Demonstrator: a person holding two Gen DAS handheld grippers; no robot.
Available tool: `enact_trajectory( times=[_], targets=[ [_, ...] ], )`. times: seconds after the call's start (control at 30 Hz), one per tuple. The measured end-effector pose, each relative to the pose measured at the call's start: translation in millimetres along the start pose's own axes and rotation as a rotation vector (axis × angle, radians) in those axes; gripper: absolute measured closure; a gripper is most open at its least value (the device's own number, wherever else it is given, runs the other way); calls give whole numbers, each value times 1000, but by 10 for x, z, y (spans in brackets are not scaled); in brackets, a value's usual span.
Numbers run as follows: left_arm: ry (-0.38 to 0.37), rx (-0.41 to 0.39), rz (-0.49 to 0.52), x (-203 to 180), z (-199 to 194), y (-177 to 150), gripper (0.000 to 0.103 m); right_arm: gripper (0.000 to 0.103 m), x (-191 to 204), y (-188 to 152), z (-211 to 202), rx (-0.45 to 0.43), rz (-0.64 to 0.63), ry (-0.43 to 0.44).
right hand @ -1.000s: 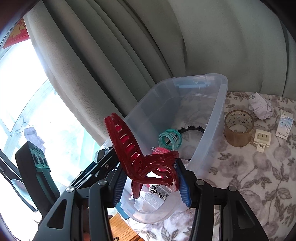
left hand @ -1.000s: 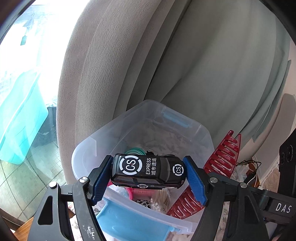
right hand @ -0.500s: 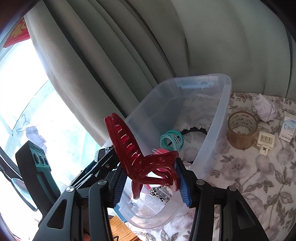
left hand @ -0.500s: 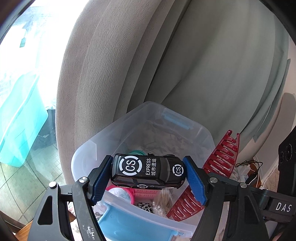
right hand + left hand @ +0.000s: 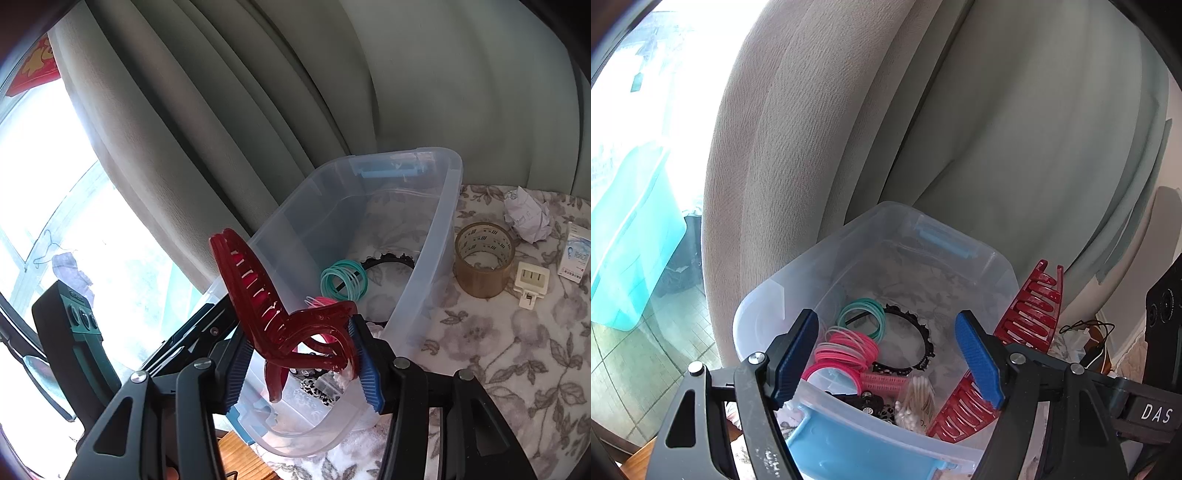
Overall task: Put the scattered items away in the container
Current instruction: 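Release the toy car into the box with the left tool while the right tool holds the clip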
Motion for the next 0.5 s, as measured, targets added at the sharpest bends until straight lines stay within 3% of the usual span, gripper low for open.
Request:
enact_trajectory(
  times=[0.5],
  targets=[
    [-16, -1, -19, -33, -33, 40, 26, 44, 11, 34, 17, 6, 1, -3]
  ],
)
Point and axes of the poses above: each gripper's, at about its wrist camera, not at the fingertips, and z roughly the way its jaws point, x to its left, y to its top, the point moved 2 cm from there along z, roughly the way its jaws point, and after that the axes turned 15 degrees about x, right-handed, at the moved point
